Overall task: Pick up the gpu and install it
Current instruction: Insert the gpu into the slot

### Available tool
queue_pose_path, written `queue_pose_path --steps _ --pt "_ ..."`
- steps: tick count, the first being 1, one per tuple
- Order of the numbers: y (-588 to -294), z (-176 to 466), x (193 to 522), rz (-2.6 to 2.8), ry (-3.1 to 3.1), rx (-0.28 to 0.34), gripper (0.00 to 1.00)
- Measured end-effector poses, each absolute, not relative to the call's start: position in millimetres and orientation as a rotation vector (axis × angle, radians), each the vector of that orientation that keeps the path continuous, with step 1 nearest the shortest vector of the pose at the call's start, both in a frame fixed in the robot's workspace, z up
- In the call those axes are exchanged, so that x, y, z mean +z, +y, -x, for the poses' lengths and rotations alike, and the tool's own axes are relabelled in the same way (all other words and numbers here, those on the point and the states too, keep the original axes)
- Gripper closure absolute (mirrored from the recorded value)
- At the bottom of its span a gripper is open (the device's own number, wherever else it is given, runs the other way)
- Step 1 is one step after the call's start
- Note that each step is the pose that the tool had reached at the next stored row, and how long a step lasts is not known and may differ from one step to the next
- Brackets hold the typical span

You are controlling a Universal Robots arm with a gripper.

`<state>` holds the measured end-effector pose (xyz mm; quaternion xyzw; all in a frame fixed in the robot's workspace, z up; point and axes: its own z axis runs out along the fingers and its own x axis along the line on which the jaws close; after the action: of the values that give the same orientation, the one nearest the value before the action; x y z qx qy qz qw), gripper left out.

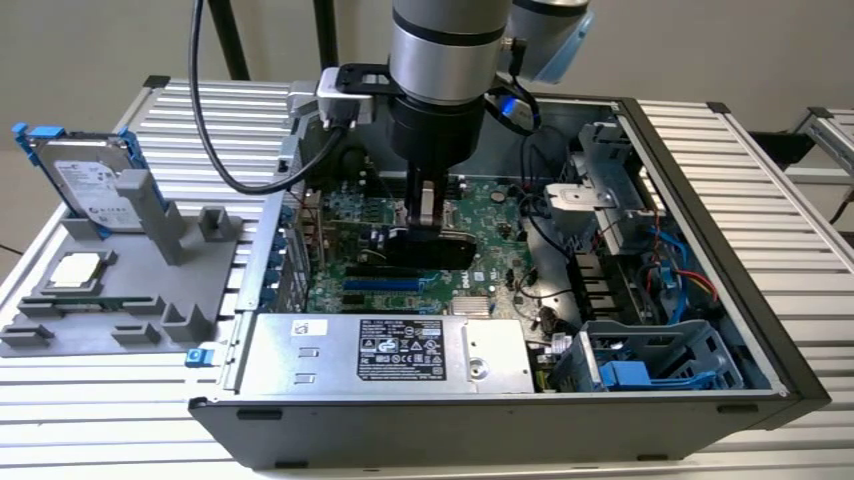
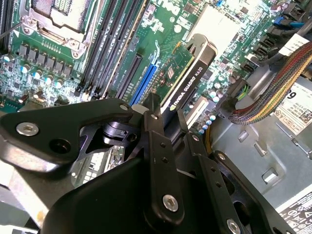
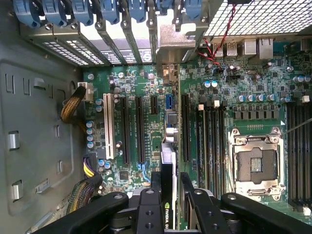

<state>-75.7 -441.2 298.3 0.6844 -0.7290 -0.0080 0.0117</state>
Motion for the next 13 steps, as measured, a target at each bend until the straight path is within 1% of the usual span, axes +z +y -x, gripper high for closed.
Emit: queue_pose_path --steps 13 --pt "-441.2 83.7 292.1 -2.14 -2.28 -0.012 1.0"
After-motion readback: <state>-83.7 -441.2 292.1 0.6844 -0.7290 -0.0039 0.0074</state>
